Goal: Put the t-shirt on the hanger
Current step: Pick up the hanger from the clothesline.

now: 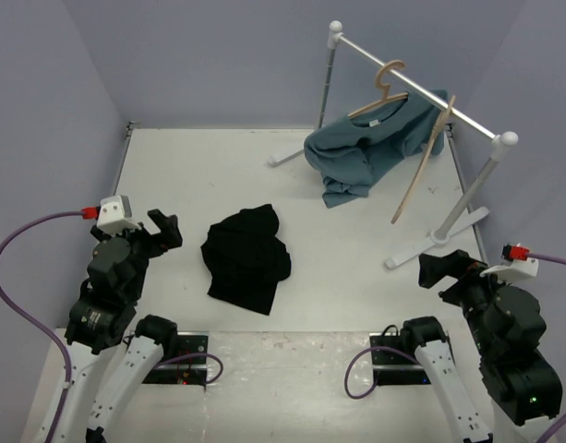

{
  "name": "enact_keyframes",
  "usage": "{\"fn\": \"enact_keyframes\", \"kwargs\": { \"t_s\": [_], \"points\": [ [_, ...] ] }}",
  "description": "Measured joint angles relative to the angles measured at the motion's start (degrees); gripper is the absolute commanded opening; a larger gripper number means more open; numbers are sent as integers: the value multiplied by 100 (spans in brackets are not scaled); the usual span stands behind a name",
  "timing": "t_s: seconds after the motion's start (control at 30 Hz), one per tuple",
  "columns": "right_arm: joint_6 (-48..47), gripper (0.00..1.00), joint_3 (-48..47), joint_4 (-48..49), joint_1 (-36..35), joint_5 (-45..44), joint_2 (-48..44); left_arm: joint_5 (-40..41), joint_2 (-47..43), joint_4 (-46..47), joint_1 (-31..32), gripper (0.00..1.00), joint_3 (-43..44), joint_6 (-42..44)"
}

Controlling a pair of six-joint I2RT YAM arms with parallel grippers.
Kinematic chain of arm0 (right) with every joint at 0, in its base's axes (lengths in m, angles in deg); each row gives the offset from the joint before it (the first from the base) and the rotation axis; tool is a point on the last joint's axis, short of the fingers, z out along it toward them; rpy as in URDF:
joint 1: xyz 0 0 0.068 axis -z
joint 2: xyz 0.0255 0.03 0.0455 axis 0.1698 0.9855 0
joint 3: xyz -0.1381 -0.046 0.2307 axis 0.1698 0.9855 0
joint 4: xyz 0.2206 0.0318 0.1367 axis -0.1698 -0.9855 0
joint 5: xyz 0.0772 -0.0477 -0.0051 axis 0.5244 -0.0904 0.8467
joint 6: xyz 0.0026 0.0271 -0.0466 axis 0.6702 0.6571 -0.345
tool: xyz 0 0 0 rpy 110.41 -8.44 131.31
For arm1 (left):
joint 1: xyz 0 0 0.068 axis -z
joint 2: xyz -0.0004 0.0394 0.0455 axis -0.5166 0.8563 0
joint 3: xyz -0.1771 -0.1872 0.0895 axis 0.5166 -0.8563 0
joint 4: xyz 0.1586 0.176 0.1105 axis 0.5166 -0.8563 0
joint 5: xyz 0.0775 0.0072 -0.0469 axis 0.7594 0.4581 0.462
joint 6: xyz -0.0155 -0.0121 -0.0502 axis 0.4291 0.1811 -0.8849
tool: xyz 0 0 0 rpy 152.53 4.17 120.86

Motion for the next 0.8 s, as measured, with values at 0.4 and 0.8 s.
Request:
{"fn": "enact_keyframes", "kwargs": {
  "t_s": [0.4,0.8],
  "points": [
    [11,99,-180,219,0,44,664,-68,206,33,0,100,-18,0],
    [57,84,-1650,1125,-5,-719,3996,-66,339,37,0,100,-20,-2]
  ]
}}
